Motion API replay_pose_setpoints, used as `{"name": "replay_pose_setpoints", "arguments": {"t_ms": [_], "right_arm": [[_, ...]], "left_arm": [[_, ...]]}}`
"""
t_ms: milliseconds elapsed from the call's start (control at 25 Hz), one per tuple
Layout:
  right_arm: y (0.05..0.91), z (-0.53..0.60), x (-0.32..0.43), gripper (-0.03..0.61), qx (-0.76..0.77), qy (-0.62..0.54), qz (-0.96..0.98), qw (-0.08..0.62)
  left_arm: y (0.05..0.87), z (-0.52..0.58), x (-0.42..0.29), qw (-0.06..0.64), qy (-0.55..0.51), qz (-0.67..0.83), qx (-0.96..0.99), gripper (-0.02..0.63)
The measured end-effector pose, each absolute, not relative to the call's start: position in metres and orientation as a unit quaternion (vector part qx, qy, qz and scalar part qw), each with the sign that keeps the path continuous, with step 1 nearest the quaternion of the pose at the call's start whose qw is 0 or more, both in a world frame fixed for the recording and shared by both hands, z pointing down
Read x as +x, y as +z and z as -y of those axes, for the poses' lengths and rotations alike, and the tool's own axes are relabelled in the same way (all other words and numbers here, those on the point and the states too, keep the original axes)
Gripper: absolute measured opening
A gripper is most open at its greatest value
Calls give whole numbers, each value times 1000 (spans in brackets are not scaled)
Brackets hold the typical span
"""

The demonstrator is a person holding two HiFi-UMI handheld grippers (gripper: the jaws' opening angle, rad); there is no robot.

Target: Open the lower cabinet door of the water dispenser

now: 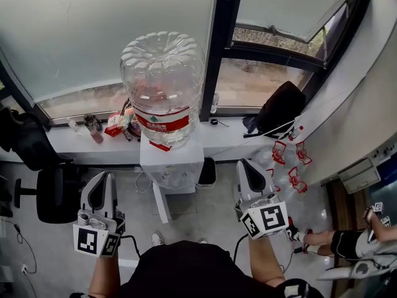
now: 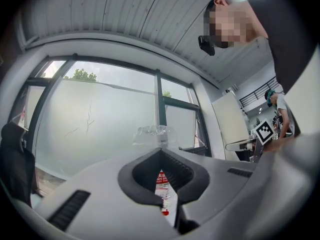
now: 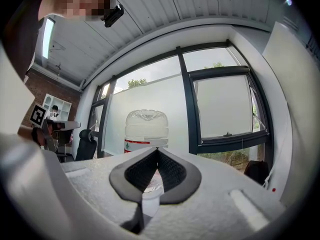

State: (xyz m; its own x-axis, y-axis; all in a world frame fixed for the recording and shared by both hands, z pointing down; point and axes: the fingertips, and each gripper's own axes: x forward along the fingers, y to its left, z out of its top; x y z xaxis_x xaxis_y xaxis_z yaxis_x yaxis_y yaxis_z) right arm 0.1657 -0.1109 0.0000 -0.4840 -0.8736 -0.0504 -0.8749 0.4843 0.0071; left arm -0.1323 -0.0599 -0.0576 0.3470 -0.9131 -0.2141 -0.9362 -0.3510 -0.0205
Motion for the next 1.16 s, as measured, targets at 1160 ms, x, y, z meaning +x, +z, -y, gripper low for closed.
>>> {"name": "replay_pose_setpoints", "arguments": {"t_ms": [1160], "right_arm": [[14, 107, 153, 5, -506, 9, -862, 14]], "left_arm": [[-47, 71, -129, 52, 84, -554, -827, 8]]}}
